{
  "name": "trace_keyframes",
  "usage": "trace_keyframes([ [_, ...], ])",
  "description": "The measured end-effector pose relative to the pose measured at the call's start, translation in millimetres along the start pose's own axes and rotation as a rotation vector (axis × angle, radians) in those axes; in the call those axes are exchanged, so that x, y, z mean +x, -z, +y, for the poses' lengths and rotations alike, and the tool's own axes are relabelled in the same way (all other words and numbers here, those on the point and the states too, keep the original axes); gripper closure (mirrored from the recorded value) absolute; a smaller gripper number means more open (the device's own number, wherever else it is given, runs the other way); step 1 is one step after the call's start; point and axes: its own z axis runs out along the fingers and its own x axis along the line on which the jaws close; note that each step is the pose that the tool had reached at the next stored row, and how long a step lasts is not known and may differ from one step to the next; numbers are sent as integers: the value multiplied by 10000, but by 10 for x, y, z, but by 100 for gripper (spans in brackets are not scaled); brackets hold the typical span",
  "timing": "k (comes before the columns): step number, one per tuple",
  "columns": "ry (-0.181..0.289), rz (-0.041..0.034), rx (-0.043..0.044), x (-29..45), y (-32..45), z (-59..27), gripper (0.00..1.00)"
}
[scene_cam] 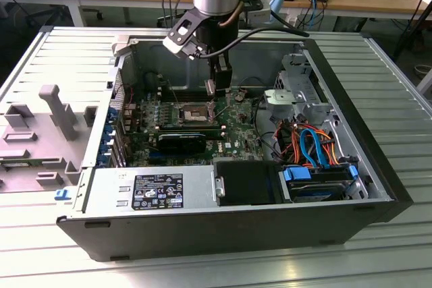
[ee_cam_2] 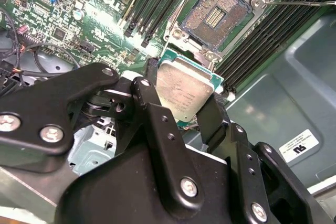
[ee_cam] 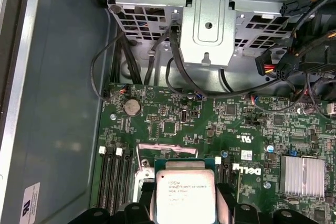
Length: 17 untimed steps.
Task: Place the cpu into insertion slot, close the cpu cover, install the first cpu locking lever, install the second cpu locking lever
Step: 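Place the cpu into insertion slot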
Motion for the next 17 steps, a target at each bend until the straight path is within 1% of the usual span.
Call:
trace_keyframes([
  [11, -456, -39, -7, 0, -8, -1, 46],
  [17, -587, -50, -9, 0, -10, -1, 46],
])
